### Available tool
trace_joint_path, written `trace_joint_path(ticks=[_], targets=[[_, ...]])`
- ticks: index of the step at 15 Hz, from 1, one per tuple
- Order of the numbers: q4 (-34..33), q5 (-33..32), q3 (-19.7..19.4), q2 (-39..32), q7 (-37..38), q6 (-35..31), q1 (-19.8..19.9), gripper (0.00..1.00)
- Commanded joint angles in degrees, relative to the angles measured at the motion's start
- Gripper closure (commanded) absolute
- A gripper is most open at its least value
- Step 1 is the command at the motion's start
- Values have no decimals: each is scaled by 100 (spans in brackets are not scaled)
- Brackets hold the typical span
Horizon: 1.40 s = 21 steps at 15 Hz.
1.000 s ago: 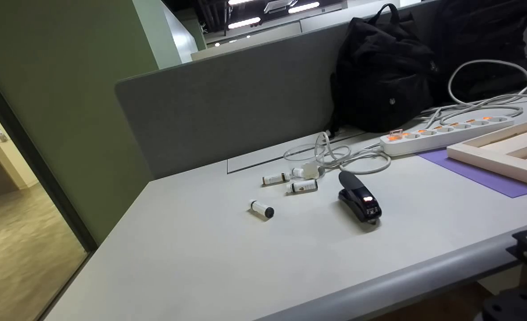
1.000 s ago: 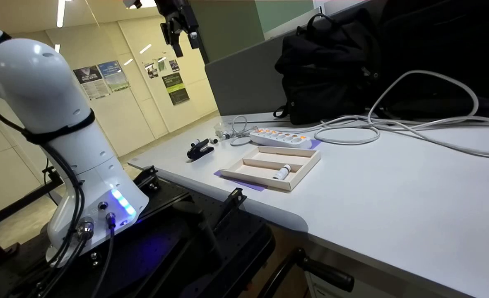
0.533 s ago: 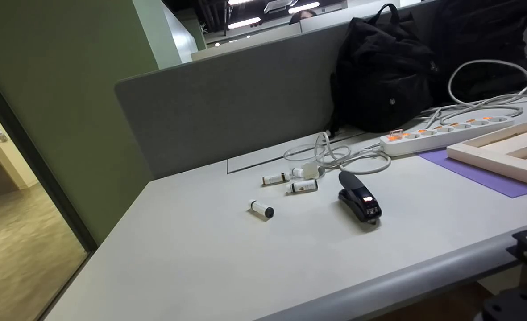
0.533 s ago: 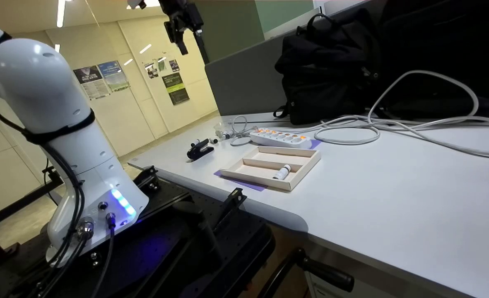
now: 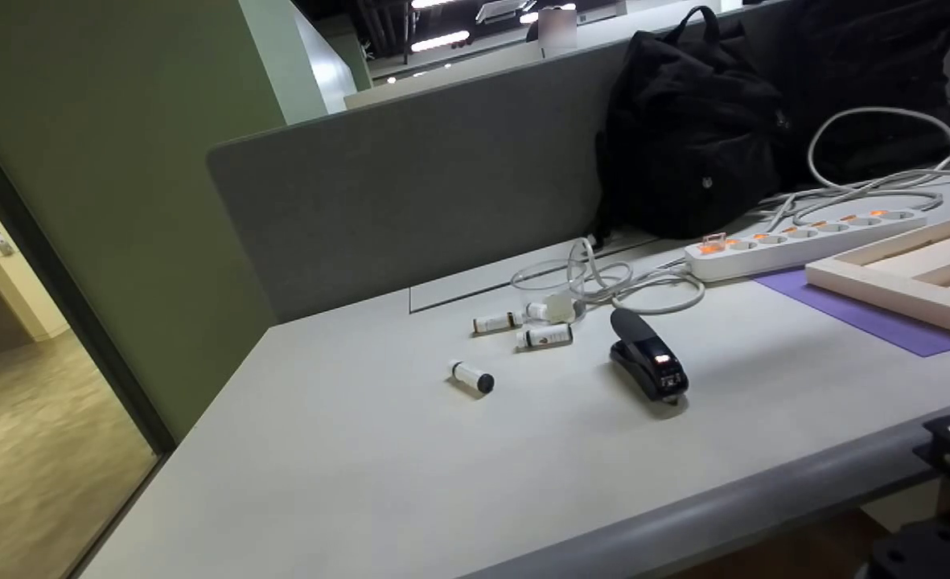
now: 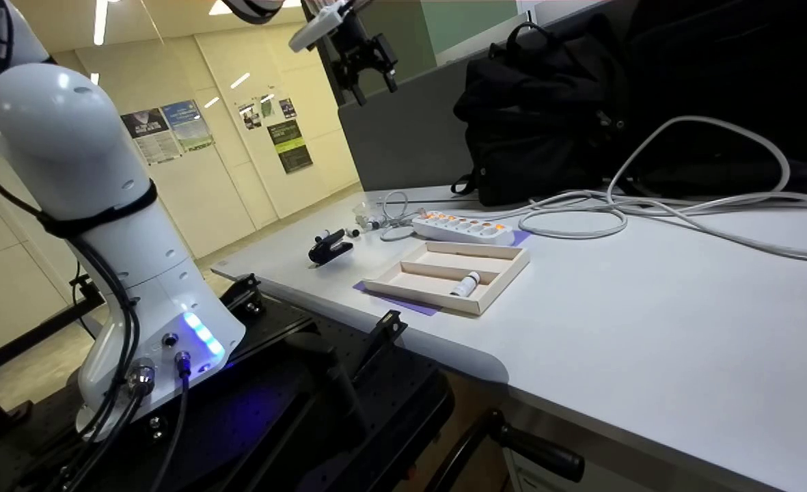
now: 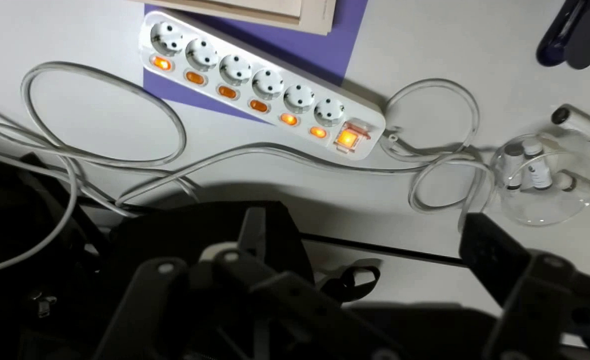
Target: Turn on the fourth and sixth switches on the extension cord
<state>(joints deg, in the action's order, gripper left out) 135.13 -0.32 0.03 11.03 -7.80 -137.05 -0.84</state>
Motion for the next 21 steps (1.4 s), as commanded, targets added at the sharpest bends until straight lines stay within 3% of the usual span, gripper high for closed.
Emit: trace_joint_path(ticks=[1, 2, 3, 6, 11, 13, 14, 15, 21], targets=[[-1415, -525, -45, -1415, 447, 179, 204, 0], [-1724, -736, -86, -1670, 810, 453, 261, 0], [-916, -440, -41, -1073, 319, 18, 162, 0], [-1541, -606, -110, -1685, 503, 217, 272, 0], [-1622, -626, -105, -1699, 566, 297, 256, 0], [-1528, -678, -131, -1842, 754, -92, 255, 0], [-1514, -683, -144, -1977, 857, -309, 255, 6], [-1546, -640, -156, -2167, 945, -473, 257, 26], [-1749, -395, -176, -3281, 1113, -1146, 193, 68]])
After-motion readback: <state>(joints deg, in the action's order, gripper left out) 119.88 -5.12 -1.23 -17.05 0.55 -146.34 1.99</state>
